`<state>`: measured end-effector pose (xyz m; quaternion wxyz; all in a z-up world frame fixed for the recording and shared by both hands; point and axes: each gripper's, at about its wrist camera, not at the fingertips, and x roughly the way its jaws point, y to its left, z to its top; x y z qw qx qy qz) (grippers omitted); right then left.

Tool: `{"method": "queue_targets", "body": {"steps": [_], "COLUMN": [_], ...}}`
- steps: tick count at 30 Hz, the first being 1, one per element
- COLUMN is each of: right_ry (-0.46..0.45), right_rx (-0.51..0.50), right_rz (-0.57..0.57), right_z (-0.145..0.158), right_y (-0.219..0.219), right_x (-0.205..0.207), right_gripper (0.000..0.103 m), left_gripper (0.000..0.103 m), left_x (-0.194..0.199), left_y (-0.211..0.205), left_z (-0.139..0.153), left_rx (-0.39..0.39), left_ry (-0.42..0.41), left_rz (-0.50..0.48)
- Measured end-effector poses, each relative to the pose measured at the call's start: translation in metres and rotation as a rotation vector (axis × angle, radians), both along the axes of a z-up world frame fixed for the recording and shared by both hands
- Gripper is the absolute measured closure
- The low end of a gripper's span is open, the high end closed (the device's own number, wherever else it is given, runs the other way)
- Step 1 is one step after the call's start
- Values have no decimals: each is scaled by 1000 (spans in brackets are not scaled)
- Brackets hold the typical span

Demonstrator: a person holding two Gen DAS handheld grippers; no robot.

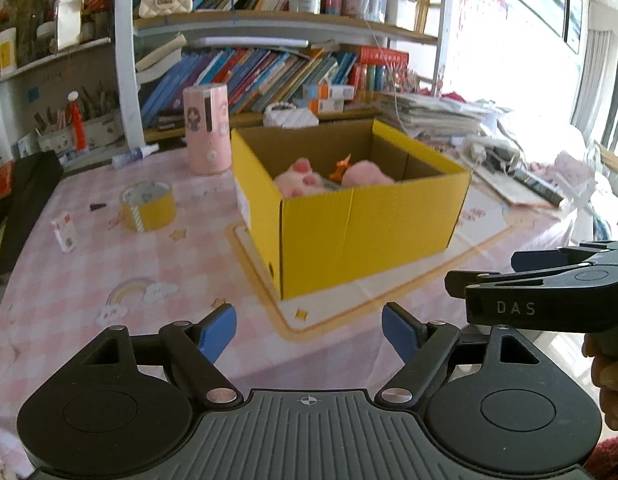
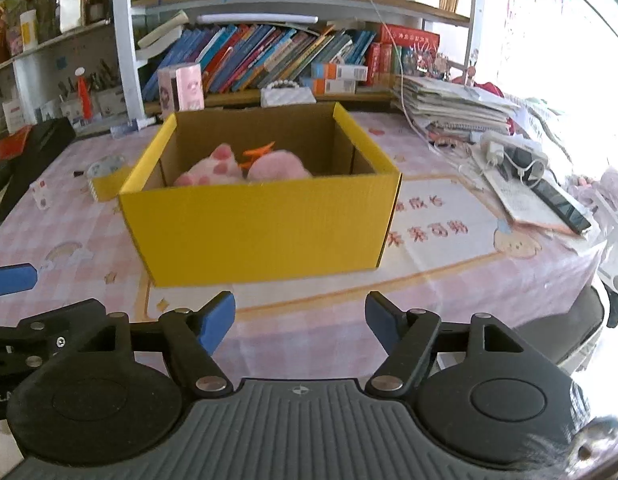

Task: Organize objects
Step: 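Withdraw both tools from the yellow box toward the tape roll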

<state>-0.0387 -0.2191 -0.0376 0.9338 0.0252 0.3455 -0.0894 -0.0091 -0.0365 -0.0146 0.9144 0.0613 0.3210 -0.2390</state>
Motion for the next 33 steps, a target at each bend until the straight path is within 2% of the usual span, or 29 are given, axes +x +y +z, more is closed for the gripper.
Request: {"method": "queue_targets", "body": {"steps": [14,33], "right_ry": [77,82], "right_rx": [28,27], "right_rz": [54,223], "right_z": [-17,-16], "right_y": [36,93], "right_x": [-21,-15], "right_gripper": [30,29], "left_gripper": [21,21], "left_x": [-25,-39], "left_y": [28,82], "left_z": [-11,-9], "left_rx": [40,50], "left_ry": [44,42], "left_rz": [13,154]}}
